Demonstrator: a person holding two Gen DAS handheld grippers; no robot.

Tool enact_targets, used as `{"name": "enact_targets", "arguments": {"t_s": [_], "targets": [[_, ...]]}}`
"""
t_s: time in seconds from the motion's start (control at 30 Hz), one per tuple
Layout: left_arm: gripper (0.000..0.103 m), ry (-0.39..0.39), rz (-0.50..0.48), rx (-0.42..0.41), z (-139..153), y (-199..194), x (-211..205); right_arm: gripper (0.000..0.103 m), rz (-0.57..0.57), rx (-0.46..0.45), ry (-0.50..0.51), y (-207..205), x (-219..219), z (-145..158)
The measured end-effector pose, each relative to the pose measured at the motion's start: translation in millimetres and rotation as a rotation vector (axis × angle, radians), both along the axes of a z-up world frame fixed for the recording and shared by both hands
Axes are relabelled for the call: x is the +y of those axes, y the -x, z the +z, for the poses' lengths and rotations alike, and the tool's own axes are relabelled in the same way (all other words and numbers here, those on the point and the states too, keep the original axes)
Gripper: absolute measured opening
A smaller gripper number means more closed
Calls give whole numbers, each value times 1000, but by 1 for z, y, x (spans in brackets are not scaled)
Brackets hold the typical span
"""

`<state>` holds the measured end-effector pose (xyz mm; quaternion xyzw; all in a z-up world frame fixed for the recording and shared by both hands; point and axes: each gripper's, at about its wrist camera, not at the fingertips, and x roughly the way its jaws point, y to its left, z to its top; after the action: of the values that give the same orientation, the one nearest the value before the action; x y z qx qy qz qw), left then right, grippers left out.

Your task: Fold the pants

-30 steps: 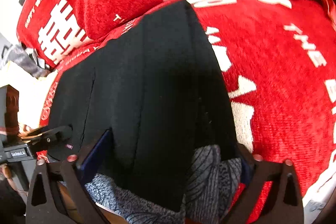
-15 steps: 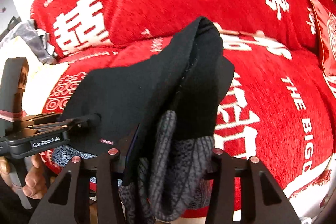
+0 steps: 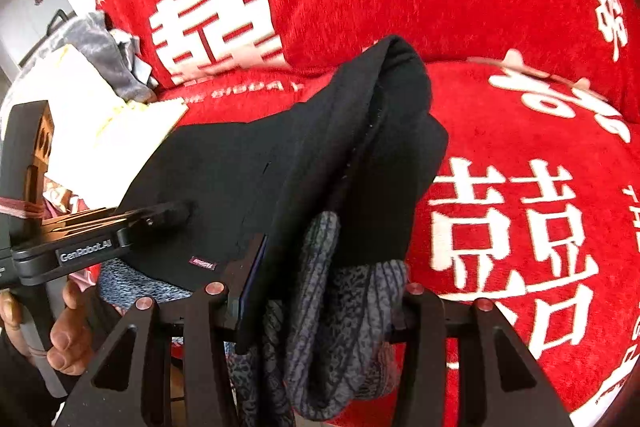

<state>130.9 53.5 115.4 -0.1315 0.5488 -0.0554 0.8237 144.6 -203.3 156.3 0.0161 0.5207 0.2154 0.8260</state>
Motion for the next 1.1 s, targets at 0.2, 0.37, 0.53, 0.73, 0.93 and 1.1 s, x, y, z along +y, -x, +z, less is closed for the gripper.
{"name": "enact_targets", "arguments": {"t_s": [0.2,0.37,0.53,0.73,0.93,1.1], "targets": [[56,39,33,37,-28,3,12,74,-45,44,50,-6,-12,-19],[57,30,34,59,-17,4,19,80,-135,75,50,-5,-33,-20],[57,-50,40,4,6,12,15,81,-106,-61,109,16,-22,12],[103,-131,16,-29,6,23,-9,81,172,-133,190,47,29,21],[103,-119,4,63,-29,27,-16,83,192,-68,239,49,27,-8],[103,-89,16,61,-33,29,-14,84,204,-57,251,49,27,-14]]}}
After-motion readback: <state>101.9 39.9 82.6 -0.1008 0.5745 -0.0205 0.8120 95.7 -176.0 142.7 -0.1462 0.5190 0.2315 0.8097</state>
